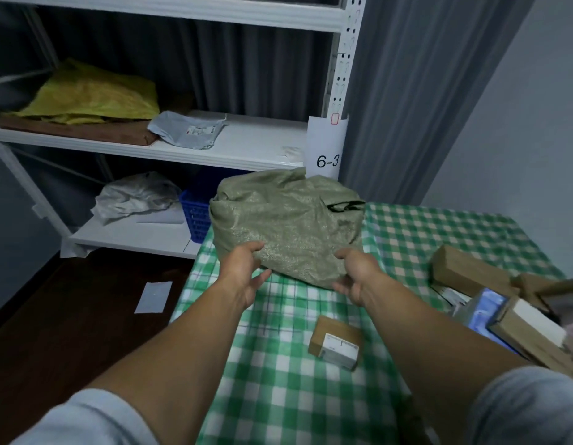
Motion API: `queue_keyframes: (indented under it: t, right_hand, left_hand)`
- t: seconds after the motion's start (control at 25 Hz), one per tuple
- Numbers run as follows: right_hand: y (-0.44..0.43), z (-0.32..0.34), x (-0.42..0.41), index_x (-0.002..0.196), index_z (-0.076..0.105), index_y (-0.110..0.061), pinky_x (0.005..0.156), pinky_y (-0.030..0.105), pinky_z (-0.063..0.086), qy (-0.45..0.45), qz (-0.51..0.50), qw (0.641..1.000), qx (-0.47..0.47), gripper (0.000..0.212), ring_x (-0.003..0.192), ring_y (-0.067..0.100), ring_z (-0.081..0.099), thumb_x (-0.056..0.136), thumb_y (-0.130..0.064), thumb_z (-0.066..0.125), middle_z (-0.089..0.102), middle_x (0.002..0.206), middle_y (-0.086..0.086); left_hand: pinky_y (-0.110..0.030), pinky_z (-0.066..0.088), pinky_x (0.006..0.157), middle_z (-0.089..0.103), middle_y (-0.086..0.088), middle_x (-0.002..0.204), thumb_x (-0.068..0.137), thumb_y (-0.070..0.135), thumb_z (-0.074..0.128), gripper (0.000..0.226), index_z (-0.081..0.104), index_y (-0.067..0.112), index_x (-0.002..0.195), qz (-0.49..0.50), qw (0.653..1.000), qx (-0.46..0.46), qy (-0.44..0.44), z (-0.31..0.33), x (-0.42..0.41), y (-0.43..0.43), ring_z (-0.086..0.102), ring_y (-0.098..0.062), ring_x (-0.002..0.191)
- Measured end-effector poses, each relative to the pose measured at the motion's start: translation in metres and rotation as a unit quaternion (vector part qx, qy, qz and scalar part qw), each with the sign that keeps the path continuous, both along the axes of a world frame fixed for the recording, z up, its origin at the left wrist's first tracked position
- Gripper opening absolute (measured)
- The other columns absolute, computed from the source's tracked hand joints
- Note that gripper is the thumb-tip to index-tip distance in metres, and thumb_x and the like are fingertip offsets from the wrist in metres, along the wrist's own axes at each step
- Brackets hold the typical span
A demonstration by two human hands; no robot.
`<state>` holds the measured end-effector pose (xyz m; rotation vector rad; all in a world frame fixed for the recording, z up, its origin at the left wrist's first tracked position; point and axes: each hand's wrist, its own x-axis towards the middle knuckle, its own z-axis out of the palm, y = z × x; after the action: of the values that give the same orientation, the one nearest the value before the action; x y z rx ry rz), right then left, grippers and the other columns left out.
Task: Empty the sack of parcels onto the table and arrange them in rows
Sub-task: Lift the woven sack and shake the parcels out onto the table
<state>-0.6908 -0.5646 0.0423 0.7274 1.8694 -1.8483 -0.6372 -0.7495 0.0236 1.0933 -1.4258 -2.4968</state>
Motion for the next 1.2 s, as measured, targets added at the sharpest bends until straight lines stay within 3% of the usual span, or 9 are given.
queue_keyframes:
  t: [0.12,0.2,0.36,0.56,0.64,0.76,0.92,1.08,1.2]
  right_hand:
    - [-0.001,0.021,0.006,0.135,0.053,-0.013,0.093,0.044,0.058,0.013,0.001,1.0,0.015,0.035,0.114,0.028,0.056,0.1,-0.015,0.058,0.049,0.136,0.013]
    - [0.0,0.038,0.015,0.138,0.052,-0.013,0.099,0.045,0.055,0.027,0.0,1.0,0.013,0.038,0.118,0.028,0.053,0.1,-0.014,0.056,0.046,0.135,0.012]
    - [0.009,0.081,0.045,0.129,0.058,-0.013,0.094,0.043,0.058,0.047,0.004,0.999,0.009,0.029,0.09,0.02,0.054,0.1,-0.014,0.056,0.05,0.1,0.004]
    - [0.029,0.133,0.094,0.113,0.057,-0.014,0.09,0.043,0.058,0.068,-0.013,0.998,-0.001,0.017,0.098,0.024,0.055,0.097,-0.013,0.059,0.051,0.101,0.007]
    - [0.036,0.147,0.114,0.104,0.059,-0.014,0.087,0.042,0.059,0.076,-0.008,0.997,0.003,0.009,0.09,0.023,0.057,0.096,-0.014,0.058,0.054,0.096,0.007]
    - [0.044,0.161,0.147,0.092,0.056,-0.016,0.072,0.036,0.058,0.088,0.007,0.996,0.008,0.002,0.082,0.022,0.06,0.093,-0.015,0.058,0.06,0.091,0.006]
    - [0.061,0.167,0.19,0.098,0.058,-0.014,0.049,0.028,0.051,0.092,0.038,0.995,-0.003,0.002,0.067,0.016,0.062,0.097,-0.013,0.057,0.062,0.083,0.004]
    - [0.092,0.158,0.213,0.123,0.06,-0.013,0.073,0.038,0.057,0.086,0.081,0.993,0.006,0.028,0.08,0.018,0.061,0.096,-0.018,0.059,0.063,0.1,0.005]
    - [0.121,0.142,0.23,0.127,0.056,-0.013,0.063,0.036,0.055,0.068,0.097,0.993,0.018,0.034,0.096,0.022,0.06,0.095,-0.021,0.061,0.056,0.115,0.009]
  left_hand:
    - [-0.039,0.058,0.087,0.053,-0.011,0.136,0.096,0.014,0.058,0.033,0.06,0.009,0.129,0.0,1.0,-0.018,0.004,0.019,0.01,0.003,0.055,-0.022,0.123]
    - [-0.037,0.059,0.083,0.055,-0.009,0.132,0.097,0.013,0.057,0.025,0.063,0.009,0.121,-0.001,1.0,-0.023,0.009,0.033,0.018,0.004,0.056,-0.022,0.121]
    - [-0.036,0.056,0.08,0.055,-0.01,0.131,0.098,0.011,0.056,0.015,0.064,0.011,0.11,-0.02,0.999,-0.024,0.027,0.069,0.042,0.02,0.055,-0.022,0.12]
    - [-0.042,0.054,0.092,0.055,-0.013,0.133,0.098,0.01,0.054,0.019,0.064,0.008,0.114,-0.045,0.997,-0.011,0.061,0.118,0.083,0.05,0.055,-0.024,0.118]
    - [-0.04,0.053,0.093,0.057,-0.013,0.133,0.098,0.009,0.055,0.014,0.065,0.009,0.107,-0.06,0.995,-0.021,0.073,0.132,0.101,0.061,0.055,-0.023,0.117]
    - [-0.038,0.052,0.093,0.062,-0.011,0.13,0.097,0.009,0.057,0.023,0.063,0.006,0.119,-0.091,0.992,-0.052,0.075,0.141,0.139,0.083,0.057,-0.019,0.115]
    - [-0.04,0.051,0.095,0.064,-0.009,0.125,0.097,0.011,0.055,0.011,0.065,0.012,0.103,-0.086,0.993,-0.061,0.06,0.144,0.187,0.109,0.059,-0.019,0.114]
    - [-0.04,0.052,0.095,0.063,-0.01,0.13,0.099,0.011,0.052,0.012,0.064,0.011,0.098,-0.055,0.993,-0.082,0.06,0.149,0.214,0.138,0.059,-0.02,0.117]
    - [-0.04,0.051,0.094,0.059,-0.01,0.135,0.1,0.013,0.052,0.016,0.063,0.01,0.112,-0.04,0.994,-0.091,0.043,0.141,0.237,0.166,0.057,-0.02,0.117]
